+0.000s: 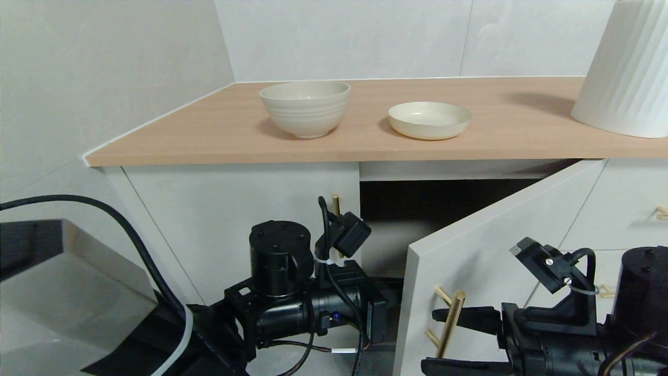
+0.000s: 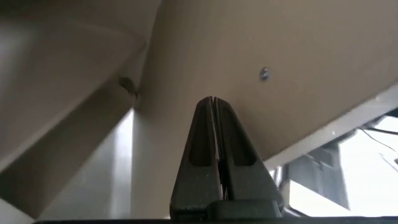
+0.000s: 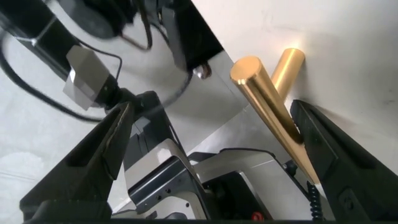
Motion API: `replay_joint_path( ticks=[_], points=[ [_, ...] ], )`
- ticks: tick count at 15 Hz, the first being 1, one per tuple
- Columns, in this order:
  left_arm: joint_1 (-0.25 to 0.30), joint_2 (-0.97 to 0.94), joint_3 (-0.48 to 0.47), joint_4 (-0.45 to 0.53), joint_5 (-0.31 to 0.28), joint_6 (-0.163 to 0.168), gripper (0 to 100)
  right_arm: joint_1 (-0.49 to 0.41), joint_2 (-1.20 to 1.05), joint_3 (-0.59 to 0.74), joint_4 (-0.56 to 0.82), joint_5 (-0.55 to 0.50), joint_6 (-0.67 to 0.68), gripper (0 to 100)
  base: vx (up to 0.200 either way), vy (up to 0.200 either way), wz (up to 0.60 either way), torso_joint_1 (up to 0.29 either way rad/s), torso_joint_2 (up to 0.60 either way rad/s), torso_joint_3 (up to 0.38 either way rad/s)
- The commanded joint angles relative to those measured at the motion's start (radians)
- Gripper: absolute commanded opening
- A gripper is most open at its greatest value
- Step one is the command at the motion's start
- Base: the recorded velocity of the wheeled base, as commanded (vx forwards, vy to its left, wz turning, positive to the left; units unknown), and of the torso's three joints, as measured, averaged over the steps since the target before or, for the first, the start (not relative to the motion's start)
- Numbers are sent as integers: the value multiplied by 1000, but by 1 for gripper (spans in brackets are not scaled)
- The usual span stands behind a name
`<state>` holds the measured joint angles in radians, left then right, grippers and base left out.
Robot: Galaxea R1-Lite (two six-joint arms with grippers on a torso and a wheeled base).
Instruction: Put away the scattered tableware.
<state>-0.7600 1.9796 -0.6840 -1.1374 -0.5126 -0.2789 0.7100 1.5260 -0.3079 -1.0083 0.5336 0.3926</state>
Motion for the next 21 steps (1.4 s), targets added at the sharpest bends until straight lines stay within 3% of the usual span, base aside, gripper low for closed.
replay_joint_path(
  ticks=[1, 3, 6, 8, 9, 12, 19, 21],
  points=[
    [-10, 16, 43, -50, 2, -8, 0, -11, -1, 0, -1, -6, -1, 100, 0, 0, 0, 0, 0, 0],
    [-25, 19, 51, -87, -1, -31, 0, -50, -1, -4, -1, -7, -3, 100, 0, 0, 0, 0, 0, 0],
    [-48, 22, 46, -87, 0, -31, 0, -116, 6, -10, -1, -9, -18, 100, 0, 0, 0, 0, 0, 0],
    [-50, 22, 43, -87, 0, -32, 0, -155, -6, 6, 11, -18, -150, 100, 0, 0, 0, 0, 0, 0],
    [-50, 24, 40, -87, 2, -32, 0, -153, -35, 30, 25, -72, -208, 100, 0, 0, 0, 0, 0, 0],
    [-50, 25, 32, -84, 2, -34, 0, -122, -164, 39, 186, -305, -248, 100, 0, 0, 0, 0, 0, 0],
    [-50, 36, 29, -79, 22, -37, 0, -98, -464, -99, 577, -330, -250, 100, 0, 0, 0, 0, 0, 0],
    [-50, 44, -2, -56, 22, -51, 0, -99, -468, -100, 580, -331, -250, 100, 0, 0, 0, 0, 0, 0]
  ],
)
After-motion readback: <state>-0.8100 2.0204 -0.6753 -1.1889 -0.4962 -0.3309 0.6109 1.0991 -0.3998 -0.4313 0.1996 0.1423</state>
